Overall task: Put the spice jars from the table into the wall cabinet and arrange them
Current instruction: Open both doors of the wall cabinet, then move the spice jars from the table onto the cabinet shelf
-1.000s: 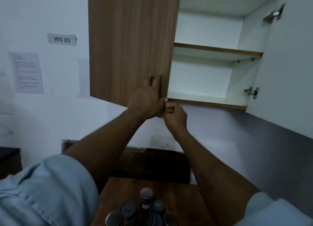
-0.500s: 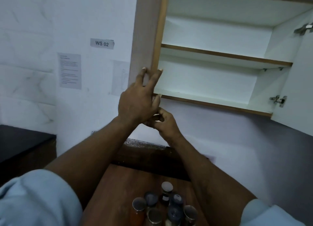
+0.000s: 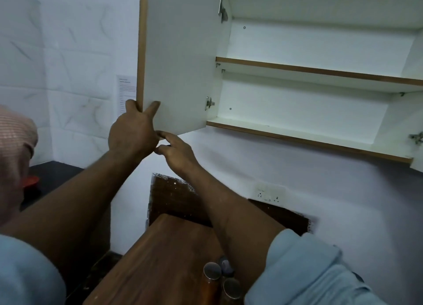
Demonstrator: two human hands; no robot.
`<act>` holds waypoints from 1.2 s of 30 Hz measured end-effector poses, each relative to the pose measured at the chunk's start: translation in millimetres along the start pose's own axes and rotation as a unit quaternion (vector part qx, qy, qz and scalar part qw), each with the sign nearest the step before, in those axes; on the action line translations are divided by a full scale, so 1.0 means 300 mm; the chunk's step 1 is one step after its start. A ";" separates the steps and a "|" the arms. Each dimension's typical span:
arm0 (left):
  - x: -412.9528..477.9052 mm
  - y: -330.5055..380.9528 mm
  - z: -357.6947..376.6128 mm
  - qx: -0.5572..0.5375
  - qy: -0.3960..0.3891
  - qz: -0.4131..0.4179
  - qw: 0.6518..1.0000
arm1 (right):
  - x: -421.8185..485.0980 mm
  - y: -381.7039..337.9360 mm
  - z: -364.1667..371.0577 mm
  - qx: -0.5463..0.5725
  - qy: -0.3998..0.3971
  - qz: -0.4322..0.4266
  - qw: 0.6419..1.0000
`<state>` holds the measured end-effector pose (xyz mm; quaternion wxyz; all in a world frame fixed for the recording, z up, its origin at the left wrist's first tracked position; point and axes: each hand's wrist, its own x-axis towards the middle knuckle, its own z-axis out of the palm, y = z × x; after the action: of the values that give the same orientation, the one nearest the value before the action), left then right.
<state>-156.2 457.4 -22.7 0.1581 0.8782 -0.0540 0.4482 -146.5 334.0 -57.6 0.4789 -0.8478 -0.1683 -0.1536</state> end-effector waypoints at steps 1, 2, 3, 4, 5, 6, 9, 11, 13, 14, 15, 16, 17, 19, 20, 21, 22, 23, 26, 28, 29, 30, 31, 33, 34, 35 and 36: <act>-0.008 -0.014 0.003 0.016 -0.002 -0.001 1.000 | 0.009 0.000 0.013 -0.005 -0.015 0.006 1.000; -0.016 -0.026 0.005 0.034 -0.003 -0.002 0.999 | 0.018 0.001 0.021 -0.007 -0.026 0.012 1.000; -0.022 -0.035 0.006 0.052 0.000 0.001 0.999 | 0.024 0.002 0.025 -0.009 -0.034 0.018 0.999; -0.026 -0.039 0.004 0.068 0.008 0.007 0.998 | 0.030 0.003 0.024 -0.012 -0.037 0.021 0.999; -0.029 -0.038 0.002 0.081 0.021 0.013 0.996 | 0.035 0.005 0.019 -0.012 -0.038 0.022 0.999; -0.032 -0.032 -0.001 0.090 0.039 0.020 0.995 | 0.038 0.009 0.009 -0.008 -0.039 0.022 0.999; -0.027 0.008 0.003 0.126 0.097 0.087 0.983 | 0.035 0.032 -0.039 -0.017 -0.031 0.007 0.999; -0.017 0.051 0.012 0.133 0.106 0.139 0.976 | 0.019 0.062 -0.085 -0.042 -0.008 -0.009 0.999; -0.012 0.106 0.027 0.131 0.078 0.172 0.973 | -0.006 0.101 -0.147 -0.079 0.025 -0.021 0.996; -0.013 0.138 0.038 0.127 0.054 0.186 0.973 | -0.023 0.122 -0.184 -0.105 0.041 -0.025 0.993; -0.017 0.171 0.054 0.115 0.026 0.197 0.973 | -0.043 0.145 -0.224 -0.135 0.056 -0.028 0.989; -0.025 0.207 0.072 0.097 -0.004 0.207 0.973 | -0.065 0.168 -0.266 -0.166 0.069 -0.029 0.983; -0.034 0.242 0.095 0.078 -0.033 0.217 0.973 | -0.090 0.190 -0.310 -0.193 0.081 -0.027 0.977; -0.058 0.318 0.144 0.053 -0.084 0.236 0.967 | -0.146 0.233 -0.399 -0.227 0.105 -0.011 0.968; -0.072 0.359 0.170 0.042 -0.105 0.245 0.963 | -0.177 0.256 -0.445 -0.236 0.116 0.000 0.965; -0.087 0.404 0.195 0.030 -0.124 0.255 0.959 | -0.211 0.279 -0.492 -0.245 0.123 0.014 0.961; -0.105 0.451 0.221 0.016 -0.141 0.265 0.954 | -0.248 0.303 -0.539 -0.258 0.129 0.027 0.957; -0.125 0.501 0.247 0.000 -0.155 0.277 0.948 | -0.287 0.328 -0.586 -0.273 0.133 0.040 0.952; -0.211 0.660 0.320 -0.055 -0.191 0.311 0.929 | -0.426 0.412 -0.715 -0.304 0.150 0.091 0.936; -0.286 0.771 0.369 -0.083 -0.218 0.342 0.910 | -0.532 0.477 -0.789 -0.310 0.165 0.127 0.928; -0.329 0.827 0.393 -0.096 -0.235 0.357 0.899 | -0.587 0.511 -0.824 -0.312 0.170 0.147 0.923; -0.374 0.881 0.416 -0.111 -0.255 0.370 0.887 | -0.644 0.545 -0.856 -0.312 0.175 0.171 0.918; -0.423 0.934 0.439 -0.125 -0.271 0.381 0.875 | -0.700 0.591 -0.890 -0.307 0.180 0.193 0.914; -0.529 1.033 0.488 -0.151 -0.295 0.407 0.851 | -0.806 0.680 -0.952 -0.300 0.186 0.241 0.904; -0.583 1.081 0.512 -0.157 -0.307 0.419 0.840 | -0.850 0.725 -0.979 -0.299 0.187 0.262 0.898; -0.637 1.130 0.538 -0.155 -0.325 0.430 0.828 | -0.890 0.777 -1.000 -0.297 0.191 0.278 0.893; -0.693 1.179 0.575 -0.149 -0.345 0.440 0.815 | -0.936 0.832 -1.020 -0.292 0.196 0.298 0.887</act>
<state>-230.3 57.5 -203.4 0.0439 0.8234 -0.5521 0.1235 -320.5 -90.1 -214.6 0.2566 -0.9121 0.2422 -0.2085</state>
